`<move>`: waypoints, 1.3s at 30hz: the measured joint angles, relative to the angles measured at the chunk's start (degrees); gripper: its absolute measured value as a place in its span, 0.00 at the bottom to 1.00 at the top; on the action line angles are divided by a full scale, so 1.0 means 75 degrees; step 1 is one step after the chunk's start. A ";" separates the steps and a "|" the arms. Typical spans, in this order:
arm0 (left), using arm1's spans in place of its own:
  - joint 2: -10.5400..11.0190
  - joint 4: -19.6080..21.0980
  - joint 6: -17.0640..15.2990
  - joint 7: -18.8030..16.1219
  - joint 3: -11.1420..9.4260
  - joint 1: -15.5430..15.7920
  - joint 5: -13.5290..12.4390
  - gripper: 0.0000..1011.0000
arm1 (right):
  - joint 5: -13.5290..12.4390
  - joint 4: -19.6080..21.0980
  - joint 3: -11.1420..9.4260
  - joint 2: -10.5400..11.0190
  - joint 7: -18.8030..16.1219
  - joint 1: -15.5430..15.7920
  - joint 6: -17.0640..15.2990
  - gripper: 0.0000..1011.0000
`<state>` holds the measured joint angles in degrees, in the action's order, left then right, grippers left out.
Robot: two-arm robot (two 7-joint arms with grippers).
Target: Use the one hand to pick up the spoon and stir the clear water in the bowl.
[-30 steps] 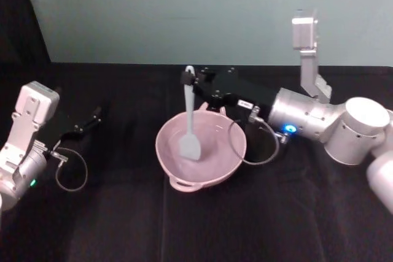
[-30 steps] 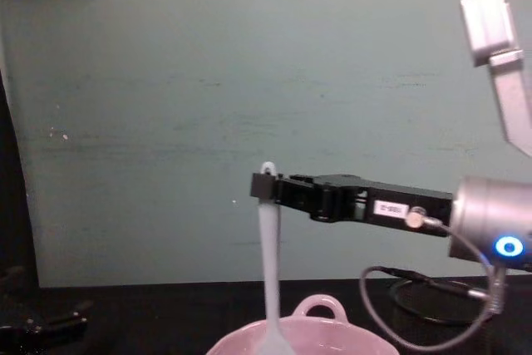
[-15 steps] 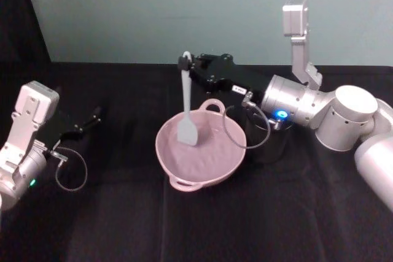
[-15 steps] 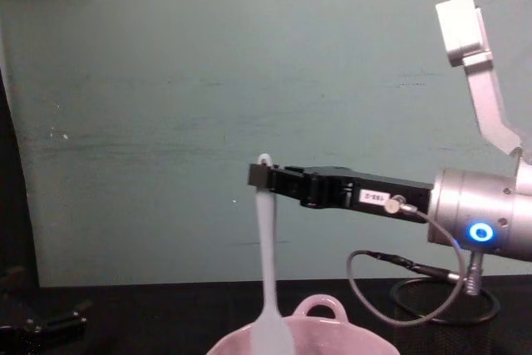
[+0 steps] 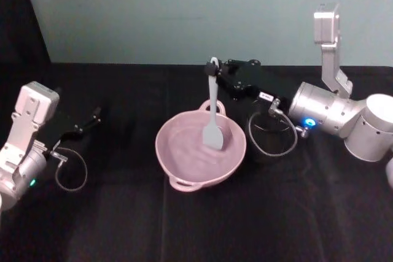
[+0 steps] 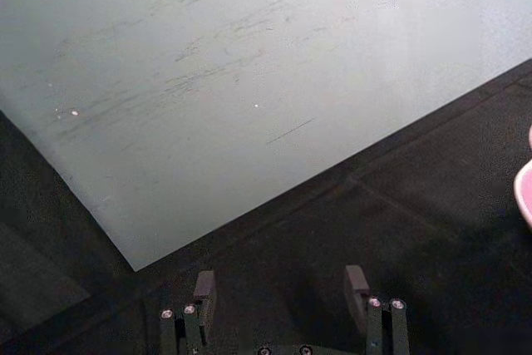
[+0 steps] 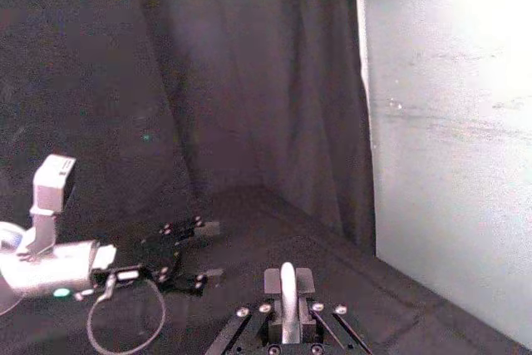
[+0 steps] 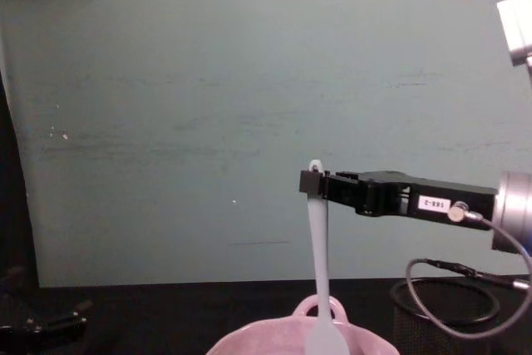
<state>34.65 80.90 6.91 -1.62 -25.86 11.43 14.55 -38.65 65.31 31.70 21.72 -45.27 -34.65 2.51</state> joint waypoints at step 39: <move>0.0000 0.0001 0.0000 0.0000 0.0000 0.0000 0.0000 1.00 | -0.0030 -0.0898 0.0371 -0.0818 -0.0192 -0.0631 0.0180 0.11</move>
<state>34.64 80.90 6.90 -1.62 -25.86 11.43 14.55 -38.88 58.58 34.49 15.58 -46.71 -39.38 3.86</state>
